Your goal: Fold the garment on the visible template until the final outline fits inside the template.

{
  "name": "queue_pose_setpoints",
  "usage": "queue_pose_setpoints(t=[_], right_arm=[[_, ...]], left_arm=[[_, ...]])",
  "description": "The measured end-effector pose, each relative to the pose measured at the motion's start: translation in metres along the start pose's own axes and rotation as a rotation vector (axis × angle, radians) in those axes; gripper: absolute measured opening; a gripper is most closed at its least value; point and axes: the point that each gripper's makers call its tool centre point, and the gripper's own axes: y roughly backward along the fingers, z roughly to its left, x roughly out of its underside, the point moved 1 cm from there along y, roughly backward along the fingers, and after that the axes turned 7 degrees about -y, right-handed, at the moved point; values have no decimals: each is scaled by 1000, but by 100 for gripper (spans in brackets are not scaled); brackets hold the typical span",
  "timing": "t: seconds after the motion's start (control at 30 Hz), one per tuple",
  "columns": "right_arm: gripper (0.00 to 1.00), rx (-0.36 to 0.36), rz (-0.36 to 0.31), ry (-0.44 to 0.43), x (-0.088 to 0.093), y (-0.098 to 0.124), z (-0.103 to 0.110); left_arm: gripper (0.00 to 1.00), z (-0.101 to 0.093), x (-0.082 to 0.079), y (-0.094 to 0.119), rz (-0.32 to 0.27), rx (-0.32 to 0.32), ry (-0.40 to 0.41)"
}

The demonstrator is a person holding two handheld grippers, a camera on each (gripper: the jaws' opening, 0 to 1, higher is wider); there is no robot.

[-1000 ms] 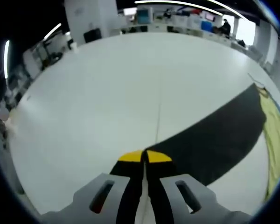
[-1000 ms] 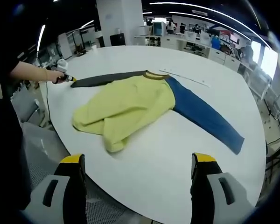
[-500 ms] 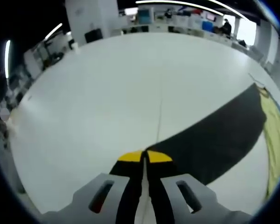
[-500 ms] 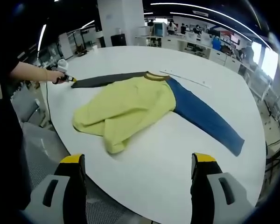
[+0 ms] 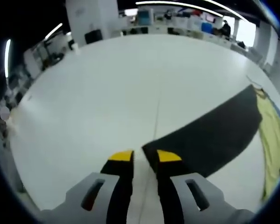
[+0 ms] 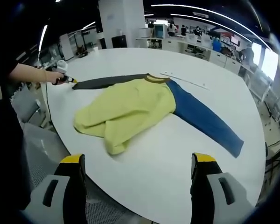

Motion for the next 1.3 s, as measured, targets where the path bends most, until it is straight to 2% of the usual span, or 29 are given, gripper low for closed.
queue_pose_setpoints(t=[0.33, 0.77, 0.9, 1.03, 1.3], right_arm=[[94, -11, -27, -2, -4, 3, 4], [94, -18, -63, -4, -9, 11, 2], [94, -18, -78, -5, -10, 13, 1], [94, -20, -95, -7, -11, 16, 2], [94, -24, -118, -21, -9, 23, 4]], left_arm=[[25, -21, -7, 19, -53, 66, 9], [36, -58, 2, 59, -80, 169, 13], [42, -73, 0, 84, -105, 201, 34], [46, -85, -4, 109, -123, 228, 21], [57, -105, -2, 144, -154, 276, -15]])
